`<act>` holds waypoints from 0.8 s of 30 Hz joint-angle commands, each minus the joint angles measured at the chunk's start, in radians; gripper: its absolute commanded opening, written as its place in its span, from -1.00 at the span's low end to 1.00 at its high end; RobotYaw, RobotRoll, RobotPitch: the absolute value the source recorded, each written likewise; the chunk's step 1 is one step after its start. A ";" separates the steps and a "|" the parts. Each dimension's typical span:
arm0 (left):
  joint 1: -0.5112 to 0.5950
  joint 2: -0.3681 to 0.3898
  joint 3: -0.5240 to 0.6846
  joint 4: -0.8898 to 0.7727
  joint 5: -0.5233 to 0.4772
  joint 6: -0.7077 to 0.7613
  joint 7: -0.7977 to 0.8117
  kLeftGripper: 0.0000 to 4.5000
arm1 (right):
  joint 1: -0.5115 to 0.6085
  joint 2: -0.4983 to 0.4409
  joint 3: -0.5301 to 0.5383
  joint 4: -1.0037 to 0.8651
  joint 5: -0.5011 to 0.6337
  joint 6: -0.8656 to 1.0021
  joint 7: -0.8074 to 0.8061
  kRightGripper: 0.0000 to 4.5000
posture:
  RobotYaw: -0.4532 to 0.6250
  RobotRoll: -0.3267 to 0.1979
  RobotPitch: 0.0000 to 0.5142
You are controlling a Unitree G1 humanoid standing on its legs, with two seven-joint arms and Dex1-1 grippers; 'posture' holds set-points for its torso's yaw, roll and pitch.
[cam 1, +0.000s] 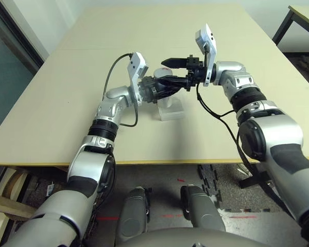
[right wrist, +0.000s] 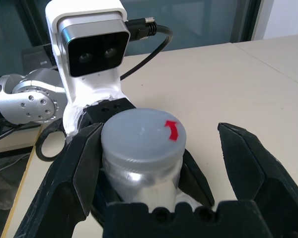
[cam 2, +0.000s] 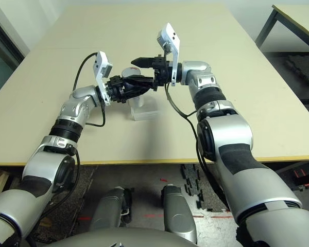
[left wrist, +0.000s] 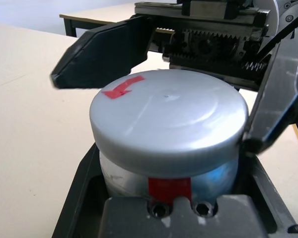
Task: Pour the medicine from the bottle into the box.
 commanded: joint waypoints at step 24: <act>-0.012 0.006 0.009 0.011 0.009 -0.020 -0.038 0.21 | 0.045 -0.141 -0.048 0.029 0.009 0.045 -0.024 1.00 | -0.51 0.25 -0.69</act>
